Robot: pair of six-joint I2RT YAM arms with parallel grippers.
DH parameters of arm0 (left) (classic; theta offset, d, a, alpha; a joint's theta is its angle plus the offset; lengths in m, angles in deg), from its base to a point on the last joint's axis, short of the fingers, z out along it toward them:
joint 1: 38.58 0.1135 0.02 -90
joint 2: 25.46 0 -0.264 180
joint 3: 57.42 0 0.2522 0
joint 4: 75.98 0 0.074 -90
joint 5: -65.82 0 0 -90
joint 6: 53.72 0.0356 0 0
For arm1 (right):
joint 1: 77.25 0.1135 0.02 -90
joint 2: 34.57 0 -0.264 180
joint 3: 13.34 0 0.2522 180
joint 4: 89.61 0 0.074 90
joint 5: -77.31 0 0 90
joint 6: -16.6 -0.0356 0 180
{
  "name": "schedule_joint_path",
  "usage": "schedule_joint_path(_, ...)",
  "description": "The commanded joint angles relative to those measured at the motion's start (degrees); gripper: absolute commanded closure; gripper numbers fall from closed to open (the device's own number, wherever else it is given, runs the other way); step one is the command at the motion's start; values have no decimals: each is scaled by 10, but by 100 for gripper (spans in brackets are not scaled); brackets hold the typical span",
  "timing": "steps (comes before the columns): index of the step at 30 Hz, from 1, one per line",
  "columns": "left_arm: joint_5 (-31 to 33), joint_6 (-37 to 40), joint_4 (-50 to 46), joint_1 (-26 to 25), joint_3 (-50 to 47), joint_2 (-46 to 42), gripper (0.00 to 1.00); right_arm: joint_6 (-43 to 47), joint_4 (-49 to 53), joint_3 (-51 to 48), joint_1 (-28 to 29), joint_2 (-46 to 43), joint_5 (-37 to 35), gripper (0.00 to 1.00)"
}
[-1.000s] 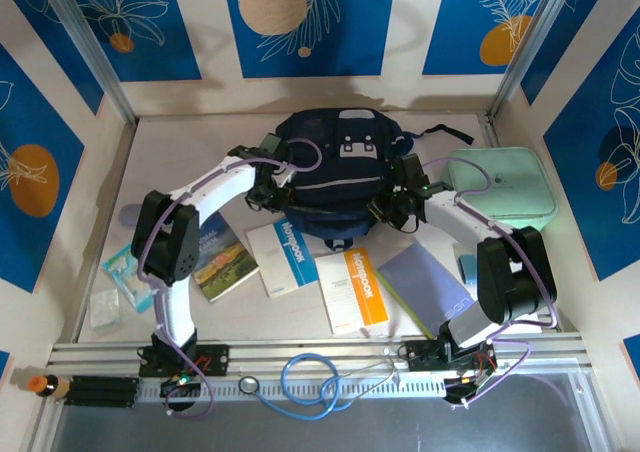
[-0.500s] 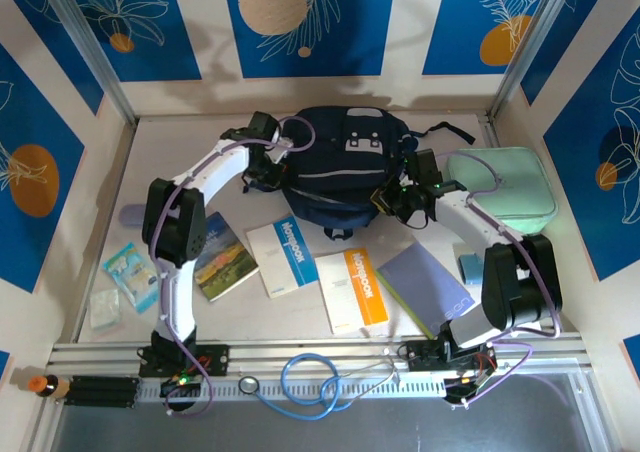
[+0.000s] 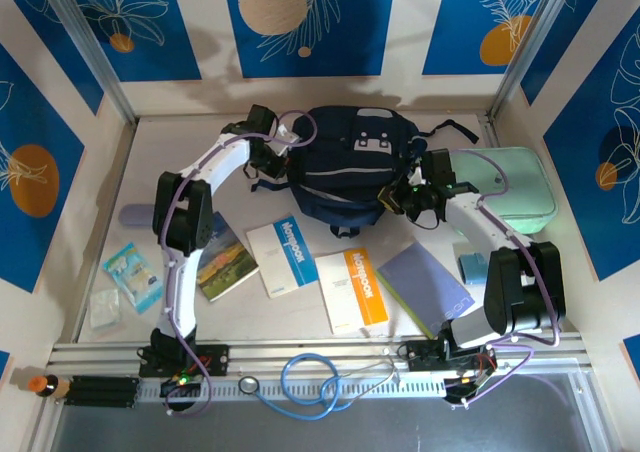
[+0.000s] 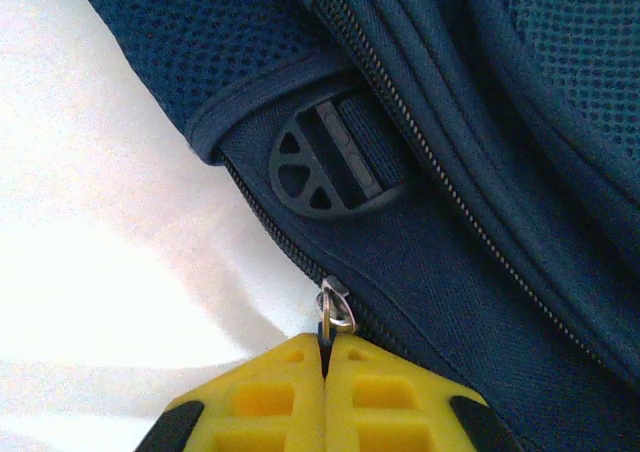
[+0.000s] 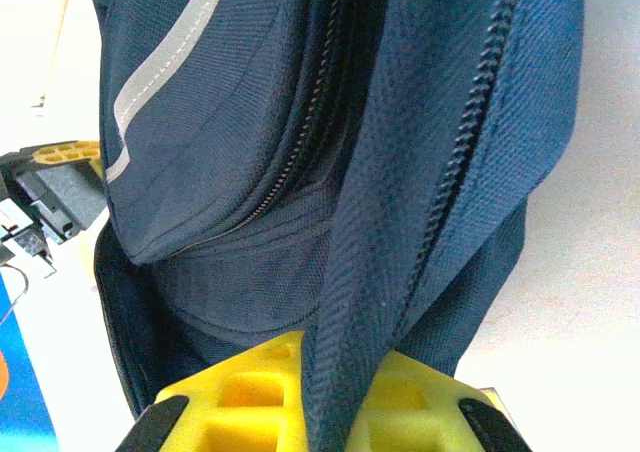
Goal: Pack the student bag
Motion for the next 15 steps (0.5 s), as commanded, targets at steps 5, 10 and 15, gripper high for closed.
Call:
schedule_joint_path(5, 15, -21, 71, 10, 26, 18, 89, 58, -12, 4, -6, -25, 71, 100)
schedule_joint_path(10, 17, -46, 62, 8, 15, 0, 69, 56, -18, 11, -2, -1, 57, 100)
schedule_joint_path(15, 40, -86, 17, 8, -32, -61, 58, 73, -12, 53, 16, 43, 30, 100)
